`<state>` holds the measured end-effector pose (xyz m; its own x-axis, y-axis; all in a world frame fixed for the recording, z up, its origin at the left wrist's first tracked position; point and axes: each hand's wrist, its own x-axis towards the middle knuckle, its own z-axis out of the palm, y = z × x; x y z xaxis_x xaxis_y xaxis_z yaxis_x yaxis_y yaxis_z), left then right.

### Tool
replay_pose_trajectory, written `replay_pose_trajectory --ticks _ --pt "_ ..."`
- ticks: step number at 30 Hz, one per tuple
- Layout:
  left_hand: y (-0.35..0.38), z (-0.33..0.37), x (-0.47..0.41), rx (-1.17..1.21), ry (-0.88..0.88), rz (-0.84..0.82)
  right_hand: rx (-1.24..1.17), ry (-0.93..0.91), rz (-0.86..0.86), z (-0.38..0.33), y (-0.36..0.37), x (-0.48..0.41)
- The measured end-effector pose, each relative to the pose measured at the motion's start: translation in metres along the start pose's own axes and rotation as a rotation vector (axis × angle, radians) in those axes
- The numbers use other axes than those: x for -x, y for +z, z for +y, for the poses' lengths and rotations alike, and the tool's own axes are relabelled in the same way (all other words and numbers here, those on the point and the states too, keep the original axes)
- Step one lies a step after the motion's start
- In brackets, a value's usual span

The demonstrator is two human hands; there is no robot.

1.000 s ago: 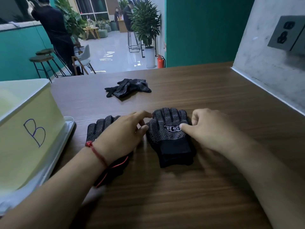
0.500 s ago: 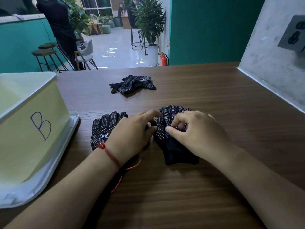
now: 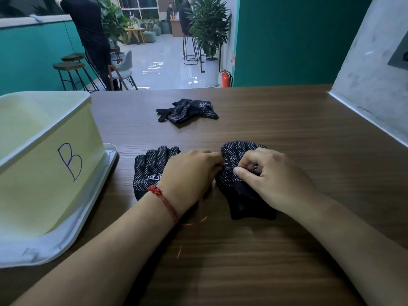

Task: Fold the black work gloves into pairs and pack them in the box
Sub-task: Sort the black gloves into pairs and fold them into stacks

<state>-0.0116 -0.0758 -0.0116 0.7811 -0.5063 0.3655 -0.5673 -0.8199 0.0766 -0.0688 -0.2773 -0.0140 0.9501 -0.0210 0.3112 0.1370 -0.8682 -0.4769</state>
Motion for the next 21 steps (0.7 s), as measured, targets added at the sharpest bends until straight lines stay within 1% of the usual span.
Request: replay_pose_trajectory --ticks 3,7,9,11,14,19,21 --pt "0.000 0.004 0.001 -0.047 -0.002 -0.009 -0.010 -0.008 0.006 0.002 0.001 -0.001" --pt "-0.002 0.001 0.006 0.062 -0.028 0.042 -0.012 0.010 -0.008 0.003 0.000 0.000" --pt "-0.001 -0.003 0.008 0.080 -0.026 0.029 -0.022 0.007 -0.015 0.004 -0.001 0.001" --pt "-0.001 -0.006 0.009 0.100 -0.022 0.009 0.019 -0.032 -0.037 0.004 -0.003 0.002" --pt "-0.002 -0.006 0.009 0.131 -0.038 -0.016 0.077 -0.088 -0.154 0.002 -0.008 0.002" --pt "0.000 -0.007 0.009 0.116 -0.054 -0.049 0.159 -0.082 -0.452 0.001 -0.005 0.004" --pt "0.001 -0.007 0.008 0.107 -0.040 -0.071 0.196 -0.084 -0.521 0.002 -0.005 0.003"
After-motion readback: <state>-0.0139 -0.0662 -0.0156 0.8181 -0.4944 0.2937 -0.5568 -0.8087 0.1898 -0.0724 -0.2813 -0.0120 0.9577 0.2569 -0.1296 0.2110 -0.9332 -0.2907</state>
